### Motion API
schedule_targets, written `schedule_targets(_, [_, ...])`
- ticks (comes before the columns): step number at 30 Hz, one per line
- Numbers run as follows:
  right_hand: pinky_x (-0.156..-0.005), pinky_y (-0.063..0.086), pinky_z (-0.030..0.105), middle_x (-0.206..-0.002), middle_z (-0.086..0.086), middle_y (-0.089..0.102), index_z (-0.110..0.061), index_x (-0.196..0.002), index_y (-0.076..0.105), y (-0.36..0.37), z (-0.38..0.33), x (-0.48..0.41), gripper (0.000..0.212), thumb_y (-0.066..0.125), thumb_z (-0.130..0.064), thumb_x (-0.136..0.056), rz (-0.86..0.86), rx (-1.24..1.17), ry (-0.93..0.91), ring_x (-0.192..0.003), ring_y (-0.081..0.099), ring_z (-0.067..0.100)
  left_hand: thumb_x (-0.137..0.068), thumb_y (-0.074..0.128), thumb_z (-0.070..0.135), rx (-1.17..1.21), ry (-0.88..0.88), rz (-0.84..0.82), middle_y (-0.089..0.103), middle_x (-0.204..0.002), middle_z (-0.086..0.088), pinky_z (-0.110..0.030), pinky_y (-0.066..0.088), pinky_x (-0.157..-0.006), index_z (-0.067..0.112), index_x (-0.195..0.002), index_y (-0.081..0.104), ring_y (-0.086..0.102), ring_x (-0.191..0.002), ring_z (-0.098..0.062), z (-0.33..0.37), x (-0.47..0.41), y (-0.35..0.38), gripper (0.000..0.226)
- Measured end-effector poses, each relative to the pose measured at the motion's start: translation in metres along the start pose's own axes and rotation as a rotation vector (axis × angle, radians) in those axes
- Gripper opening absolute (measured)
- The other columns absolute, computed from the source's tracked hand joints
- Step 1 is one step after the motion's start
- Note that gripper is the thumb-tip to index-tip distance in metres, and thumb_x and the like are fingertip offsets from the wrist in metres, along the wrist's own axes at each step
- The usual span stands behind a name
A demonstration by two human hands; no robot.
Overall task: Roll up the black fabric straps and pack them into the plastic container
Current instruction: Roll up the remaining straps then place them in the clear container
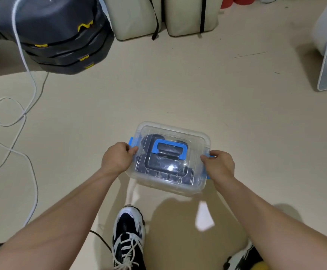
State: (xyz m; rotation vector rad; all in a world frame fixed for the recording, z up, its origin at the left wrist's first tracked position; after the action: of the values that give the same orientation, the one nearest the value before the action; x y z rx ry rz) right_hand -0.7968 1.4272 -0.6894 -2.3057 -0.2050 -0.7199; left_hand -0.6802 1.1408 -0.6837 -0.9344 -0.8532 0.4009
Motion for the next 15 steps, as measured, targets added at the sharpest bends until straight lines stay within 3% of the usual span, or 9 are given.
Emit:
schedule_targets(2, [-0.082, 0.049, 0.032, -0.087, 0.002, 0.063, -0.009, -0.102, 0.071, -0.003, -0.006, -0.010, 0.017, 0.069, -0.021, -0.090, 0.007, 0.048, -0.043, -0.092, 0.062, 0.027, -0.094, 0.062, 0.041, 0.238, -0.092, -0.096, 0.065, -0.071, -0.006, -0.031, 0.042, -0.065, 0.005, -0.073, 0.065, 0.060, -0.071, -0.026, -0.012, 0.003, 0.009, 0.041])
schedule_targets(4, [-0.082, 0.047, 0.033, -0.092, 0.005, 0.067, -0.009, -0.104, 0.072, -0.004, -0.015, -0.017, 0.020, 0.068, -0.022, -0.090, 0.016, 0.123, -0.102, -0.096, 0.061, 0.029, -0.087, 0.072, 0.039, 0.484, -0.182, -0.159, 0.068, -0.072, -0.008, -0.031, 0.046, -0.068, 0.009, -0.068, 0.062, 0.060, -0.068, -0.024, -0.021, 0.015, 0.020, 0.037])
schedule_targets(7, [-0.099, 0.044, 0.044, -0.133, 0.011, 0.055, -0.020, -0.135, 0.059, -0.004, -0.017, -0.025, 0.047, 0.065, -0.037, -0.092, 0.017, 0.286, -0.113, -0.126, 0.047, 0.034, -0.079, 0.078, 0.048, 0.612, -0.288, -0.057, 0.064, -0.095, -0.005, -0.037, 0.050, -0.079, 0.014, -0.100, 0.058, 0.060, -0.085, -0.022, -0.036, 0.027, 0.032, 0.045])
schedule_targets(9, [-0.100, 0.045, 0.046, -0.141, 0.015, 0.049, -0.012, -0.144, 0.042, 0.001, -0.006, -0.026, 0.062, 0.063, -0.040, -0.093, -0.127, 0.094, 0.083, -0.125, 0.050, 0.037, -0.077, 0.077, 0.054, 0.771, -0.400, -0.166, 0.061, -0.115, -0.004, -0.040, 0.054, -0.087, 0.016, -0.127, 0.047, 0.062, -0.101, -0.023, -0.039, 0.035, 0.044, 0.069])
schedule_targets(10, [-0.095, 0.049, 0.047, -0.136, 0.016, 0.053, -0.007, -0.140, 0.043, 0.005, -0.001, -0.026, 0.060, 0.063, -0.039, -0.093, -0.199, -0.046, 0.193, -0.117, 0.056, 0.037, -0.078, 0.076, 0.054, 0.882, -0.439, -0.252, 0.065, -0.119, -0.005, -0.043, 0.055, -0.091, 0.012, -0.135, 0.045, 0.066, -0.103, -0.025, -0.039, 0.036, 0.052, 0.077])
schedule_targets(12, [-0.083, 0.054, 0.046, -0.116, 0.016, 0.063, -0.002, -0.121, 0.055, 0.006, -0.001, -0.027, 0.045, 0.064, -0.036, -0.093, -0.222, -0.094, 0.197, -0.098, 0.064, 0.035, -0.084, 0.074, 0.045, 1.039, -0.432, -0.295, 0.074, -0.107, -0.010, -0.045, 0.057, -0.091, 0.004, -0.123, 0.060, 0.072, -0.093, -0.026, -0.034, 0.038, 0.055, 0.058])
schedule_targets(14, [-0.073, 0.050, 0.038, -0.092, 0.012, 0.065, -0.001, -0.099, 0.063, 0.001, -0.012, -0.028, 0.033, 0.062, -0.034, -0.094, -0.131, 0.134, 0.035, -0.084, 0.062, 0.033, -0.089, 0.071, 0.036, 0.980, -0.347, -0.165, 0.076, -0.092, -0.010, -0.042, 0.058, -0.087, 0.009, -0.099, 0.072, 0.072, -0.082, -0.025, -0.026, 0.037, 0.049, 0.029])
schedule_targets(15, [-0.069, 0.046, 0.034, -0.083, 0.009, 0.062, -0.003, -0.088, 0.062, 0.001, -0.017, -0.025, 0.030, 0.059, -0.031, -0.095, -0.083, 0.258, -0.028, -0.080, 0.059, 0.032, -0.090, 0.070, 0.035, 0.875, -0.291, -0.081, 0.075, -0.086, -0.011, -0.041, 0.057, -0.082, 0.010, -0.089, 0.074, 0.069, -0.077, -0.025, -0.022, 0.038, 0.047, 0.025])
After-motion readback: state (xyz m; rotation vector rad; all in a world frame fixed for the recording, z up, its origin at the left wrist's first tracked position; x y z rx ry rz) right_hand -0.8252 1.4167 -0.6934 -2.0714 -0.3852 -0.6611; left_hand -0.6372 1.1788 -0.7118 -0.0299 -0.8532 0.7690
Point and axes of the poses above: each hand's wrist, its own x-axis away from the middle knuckle, its own y-axis out of the palm, z = x × y, the point moved 5 cm from there along -x, towards the middle knuckle
